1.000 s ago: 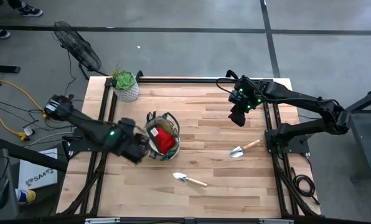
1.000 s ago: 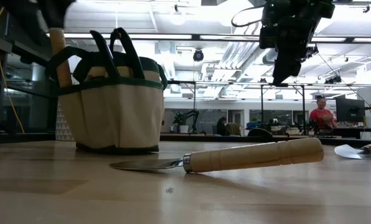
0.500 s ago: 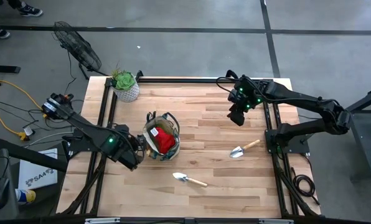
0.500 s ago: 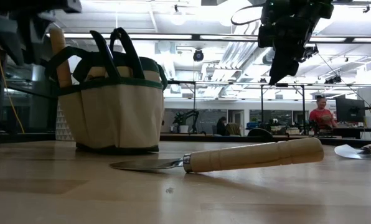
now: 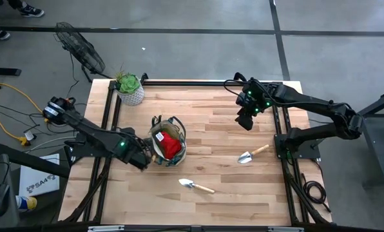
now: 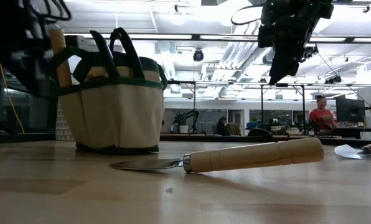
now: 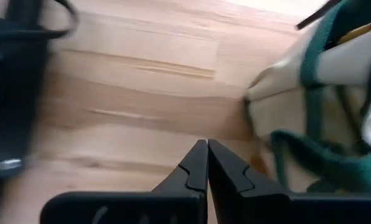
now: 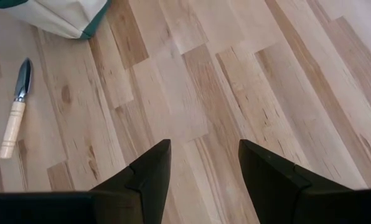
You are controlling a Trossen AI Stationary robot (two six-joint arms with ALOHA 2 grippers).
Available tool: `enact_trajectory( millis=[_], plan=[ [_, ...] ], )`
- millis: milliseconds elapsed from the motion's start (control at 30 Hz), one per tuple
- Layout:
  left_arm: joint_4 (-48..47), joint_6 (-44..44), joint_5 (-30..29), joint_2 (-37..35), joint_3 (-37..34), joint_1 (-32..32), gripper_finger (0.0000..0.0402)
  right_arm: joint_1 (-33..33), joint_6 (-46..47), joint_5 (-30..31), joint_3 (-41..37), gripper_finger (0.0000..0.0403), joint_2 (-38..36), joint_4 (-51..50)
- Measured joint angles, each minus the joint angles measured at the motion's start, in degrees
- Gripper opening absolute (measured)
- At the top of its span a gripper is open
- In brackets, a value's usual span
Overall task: Pick & Place Garden tools in Gardening bag
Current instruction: Move the gardening bag to the center of the table
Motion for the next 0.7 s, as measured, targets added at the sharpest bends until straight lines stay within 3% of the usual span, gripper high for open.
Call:
enact_trajectory(
  millis=[367, 700],
  plan=[
    [11.4, 10.9, -5.0, 0.0, -2.4, 9.4, 0.0001, 0.0, 0.0, 0.0, 0.0, 0.0181, 0.0, 0.0],
    [20.3, 29.0, -4.5, 0.0, -2.4, 21.4, 0.0000, 0.0, 0.0, 0.0, -0.1, 0.0181, 0.0, 0.1]
  ],
)
